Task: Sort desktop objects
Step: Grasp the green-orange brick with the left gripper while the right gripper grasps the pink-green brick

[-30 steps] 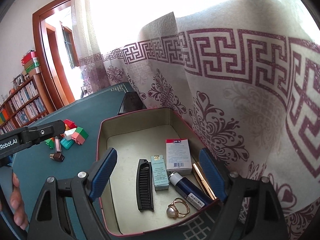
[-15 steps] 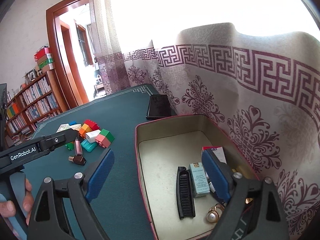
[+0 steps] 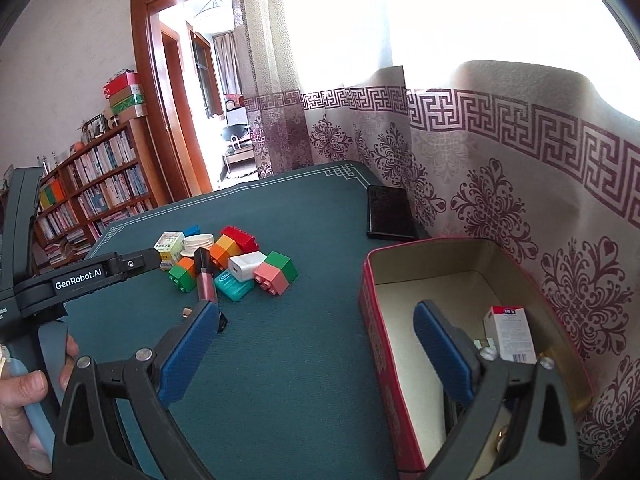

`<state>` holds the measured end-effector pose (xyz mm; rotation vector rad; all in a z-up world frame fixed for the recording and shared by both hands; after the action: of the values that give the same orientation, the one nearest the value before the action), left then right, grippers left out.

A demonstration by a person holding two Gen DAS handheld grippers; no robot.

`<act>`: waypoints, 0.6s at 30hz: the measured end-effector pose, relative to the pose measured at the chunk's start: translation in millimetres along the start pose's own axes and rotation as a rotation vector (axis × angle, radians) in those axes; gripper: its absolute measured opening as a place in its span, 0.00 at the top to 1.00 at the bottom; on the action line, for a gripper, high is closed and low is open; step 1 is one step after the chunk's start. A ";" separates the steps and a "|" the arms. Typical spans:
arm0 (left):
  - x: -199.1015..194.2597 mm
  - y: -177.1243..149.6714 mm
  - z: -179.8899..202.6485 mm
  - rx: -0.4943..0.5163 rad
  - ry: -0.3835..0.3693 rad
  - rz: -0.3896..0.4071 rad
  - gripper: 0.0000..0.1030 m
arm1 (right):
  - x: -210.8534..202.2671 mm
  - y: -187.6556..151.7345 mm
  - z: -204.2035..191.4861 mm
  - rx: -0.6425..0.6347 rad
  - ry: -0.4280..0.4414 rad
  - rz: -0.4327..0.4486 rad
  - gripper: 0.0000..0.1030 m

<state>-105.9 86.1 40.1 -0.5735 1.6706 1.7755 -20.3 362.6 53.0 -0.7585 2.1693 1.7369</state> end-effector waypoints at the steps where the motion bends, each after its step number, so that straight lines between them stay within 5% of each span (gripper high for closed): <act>1: 3.4 1.1 -4.6 0.007 0.007 0.000 0.25 | 3.7 -0.1 -2.7 -0.001 0.007 -0.005 0.04; 18: 90.1 4.9 -26.0 0.141 0.103 -0.048 0.25 | 84.0 13.1 -29.5 -0.039 0.067 -0.094 0.02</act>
<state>-176.0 73.6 -21.1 -0.6450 1.8192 1.6030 -93.6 316.6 28.7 -0.9259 2.1114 1.7346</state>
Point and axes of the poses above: each gripper's, at about its wrist camera, not at the fingertips, and x roughly the way its jaws point, z to its right, y to its top, the point moved 9 cm from there along x, roughly the way its jaws point, and after that the axes turned 12 degrees about y, right-handed, at the moved point
